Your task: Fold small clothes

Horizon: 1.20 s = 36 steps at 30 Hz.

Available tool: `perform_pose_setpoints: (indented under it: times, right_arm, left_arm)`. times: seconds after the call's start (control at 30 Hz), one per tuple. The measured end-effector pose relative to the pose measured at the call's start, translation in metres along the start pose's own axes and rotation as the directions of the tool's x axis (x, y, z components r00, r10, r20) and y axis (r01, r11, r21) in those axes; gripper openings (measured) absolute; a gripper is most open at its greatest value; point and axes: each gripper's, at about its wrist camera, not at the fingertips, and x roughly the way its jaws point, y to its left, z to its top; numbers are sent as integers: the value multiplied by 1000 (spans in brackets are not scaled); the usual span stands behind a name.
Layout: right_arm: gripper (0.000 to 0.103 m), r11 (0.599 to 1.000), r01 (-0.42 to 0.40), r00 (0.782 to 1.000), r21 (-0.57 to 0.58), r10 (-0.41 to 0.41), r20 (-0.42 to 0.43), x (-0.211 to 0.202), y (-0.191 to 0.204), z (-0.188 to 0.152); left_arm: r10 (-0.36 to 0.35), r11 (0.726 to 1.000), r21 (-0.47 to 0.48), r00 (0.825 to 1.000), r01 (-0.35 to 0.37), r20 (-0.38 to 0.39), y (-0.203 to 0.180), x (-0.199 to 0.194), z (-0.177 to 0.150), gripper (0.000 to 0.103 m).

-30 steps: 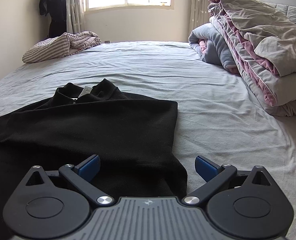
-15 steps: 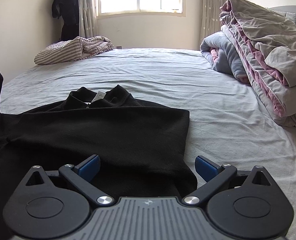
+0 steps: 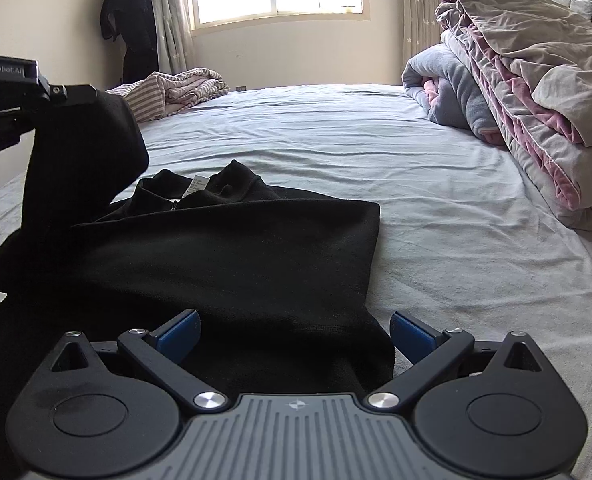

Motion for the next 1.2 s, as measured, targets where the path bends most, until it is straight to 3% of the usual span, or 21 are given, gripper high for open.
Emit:
perform_pose_setpoints:
  times: [0.17, 0.3, 0.37, 0.47, 0.53, 0.6, 0.7, 0.8, 0.9, 1.03, 1.13, 1.17, 1.2]
  right_arm:
    - [102, 999, 15, 1000, 30, -15, -3, 1, -11, -1]
    - [102, 998, 32, 999, 51, -31, -7, 2, -20, -1]
    - [102, 998, 38, 999, 55, -37, -6, 2, -24, -1]
    - [102, 998, 40, 999, 55, -40, 4, -1, -25, 0]
    - [102, 998, 35, 999, 48, -36, 15, -4, -23, 2]
    - [101, 999, 22, 999, 35, -23, 24, -9, -18, 5]
    - [97, 1000, -11, 999, -7, 11, 47, -17, -4, 8]
    - [92, 993, -39, 996, -112, 47, 72, -21, 23, 12]
    - [86, 969, -72, 994, -238, 90, 66, -15, 56, 17]
    - [79, 899, -116, 987, -423, 150, 48, 2, 100, 21]
    - [75, 812, -114, 990, -572, 142, 6, 23, 131, 16]
    - [69, 784, -82, 994, -615, 113, 12, 29, 138, 13]
    - [52, 764, -44, 997, -643, 75, 20, 35, 142, 11]
  left_arm:
    - [-58, 997, 40, 979, 67, -195, -7, 26, -52, 3]
    - [-76, 994, 60, 965, 93, -251, -4, 21, -73, 12]
    - [-88, 992, 66, 960, 109, -264, -1, 9, -74, 41]
    - [-105, 987, 91, 966, 129, -235, 2, -16, -69, 69]
    - [-96, 983, 133, 974, 125, -206, 8, -37, -64, 76]
    - [-63, 979, 179, 985, 92, -162, 15, -58, -60, 77]
    - [49, 969, 247, 997, -32, -62, 38, -89, -55, 79]
    - [172, 959, 234, 985, -162, -25, 69, -99, -49, 77]
    - [240, 957, 175, 970, -232, -27, 99, -94, -48, 69]
    - [283, 957, 74, 958, -279, -46, 130, -85, -57, 56]
    - [273, 962, 33, 960, -272, -66, 141, -80, -67, 53]
    - [273, 962, 42, 959, -271, -78, 143, -78, -71, 51]
    - [276, 961, 49, 958, -273, -82, 143, -77, -73, 51]
